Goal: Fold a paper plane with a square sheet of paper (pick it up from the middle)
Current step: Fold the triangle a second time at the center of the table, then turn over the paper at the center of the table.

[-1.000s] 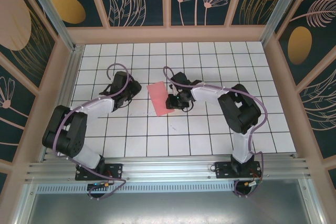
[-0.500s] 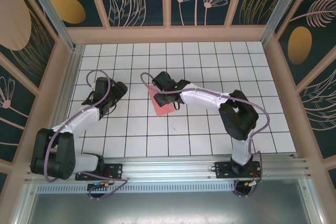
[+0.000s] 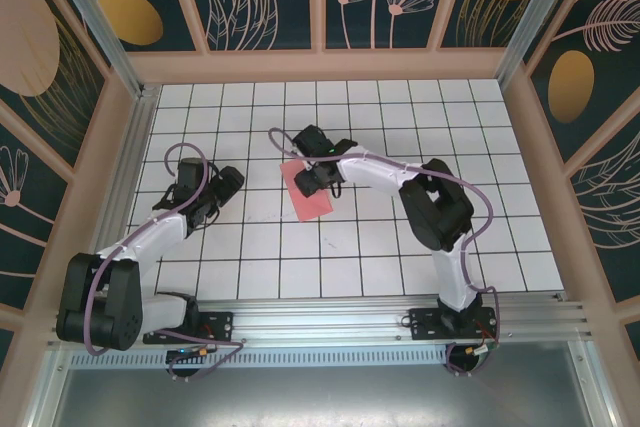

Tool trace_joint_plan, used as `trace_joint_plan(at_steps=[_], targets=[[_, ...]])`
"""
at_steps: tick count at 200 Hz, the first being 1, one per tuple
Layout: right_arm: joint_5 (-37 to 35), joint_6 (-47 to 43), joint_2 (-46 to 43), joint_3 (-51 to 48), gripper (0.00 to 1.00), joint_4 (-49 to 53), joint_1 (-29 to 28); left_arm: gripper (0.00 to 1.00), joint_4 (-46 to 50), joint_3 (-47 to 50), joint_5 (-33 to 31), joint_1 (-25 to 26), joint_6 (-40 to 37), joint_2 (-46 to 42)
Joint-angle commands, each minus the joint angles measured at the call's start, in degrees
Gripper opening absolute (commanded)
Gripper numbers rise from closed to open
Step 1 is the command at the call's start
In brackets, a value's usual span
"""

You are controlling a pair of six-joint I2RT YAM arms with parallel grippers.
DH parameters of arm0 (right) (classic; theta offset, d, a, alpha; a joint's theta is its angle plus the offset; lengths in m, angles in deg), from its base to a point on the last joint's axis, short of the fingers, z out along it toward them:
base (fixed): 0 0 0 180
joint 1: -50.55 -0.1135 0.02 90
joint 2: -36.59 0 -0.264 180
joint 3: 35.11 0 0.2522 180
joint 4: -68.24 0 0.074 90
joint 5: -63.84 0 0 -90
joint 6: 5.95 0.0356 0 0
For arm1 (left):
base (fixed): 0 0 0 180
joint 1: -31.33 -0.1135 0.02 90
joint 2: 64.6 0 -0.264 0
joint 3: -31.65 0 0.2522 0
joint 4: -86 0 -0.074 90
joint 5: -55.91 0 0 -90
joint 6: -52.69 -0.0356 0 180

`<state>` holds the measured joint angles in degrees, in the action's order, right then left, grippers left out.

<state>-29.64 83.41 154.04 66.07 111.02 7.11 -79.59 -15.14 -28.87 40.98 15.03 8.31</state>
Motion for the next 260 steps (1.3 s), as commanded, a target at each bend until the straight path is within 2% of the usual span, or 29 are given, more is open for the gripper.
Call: trace_joint_plan(at_steps=[1, 18, 51, 73, 154, 178, 190, 200, 214, 232, 260], targets=[[18.9, 2.9, -1.1, -2.0, 0.63, -1.7, 5.7, 0.86, -1.9, 0.5, 3.3, -0.3, -3.5, 0.2], [29.4, 3.0, -1.4, -4.2, 0.59, -4.1, 8.9, 0.90, -2.8, 0.9, 5.1, -0.3, -4.4, 0.0], [39.6, 1.6, -0.5, -5.9, 0.52, -5.8, 11.8, 0.96, -5.7, 1.6, 8.3, -0.3, -5.0, -0.2], [44.0, 0.6, -0.2, -6.2, 0.50, -6.2, 14.2, 0.98, -7.3, 2.0, 9.9, -0.3, -4.8, 0.2], [47.0, -1.5, 3.7, -5.0, 0.47, -4.8, 14.3, 0.98, -11.4, 3.1, 13.6, -0.2, -3.3, 1.4], [49.3, -1.5, 4.0, -5.3, 0.36, -6.1, 14.5, 0.99, -14.0, 3.9, 15.3, 0.3, -2.5, 2.0], [51.0, -0.8, 3.9, -5.5, 0.26, -7.1, 14.6, 0.98, -15.8, 4.6, 16.2, 0.9, -1.8, 2.2], [52.6, 1.3, 3.6, -6.1, 0.15, -9.2, 14.9, 0.98, -17.8, 5.1, 17.1, 1.6, -1.2, 2.4], [57.5, 6.3, 2.6, -8.1, 0.06, -14.6, 16.2, 0.98, -20.7, 5.7, 18.1, 3.1, -0.1, 2.8], [61.8, 14.3, 1.3, -10.8, 0.01, -21.5, 17.5, 0.98, -24.5, 6.2, 19.0, 5.9, 1.3, 3.6], [65.7, 26.6, -0.6, -14.7, 0.00, -31.1, 18.8, 0.99, -34.9, 7.8, 22.2, 9.8, 6.2, 6.5]])
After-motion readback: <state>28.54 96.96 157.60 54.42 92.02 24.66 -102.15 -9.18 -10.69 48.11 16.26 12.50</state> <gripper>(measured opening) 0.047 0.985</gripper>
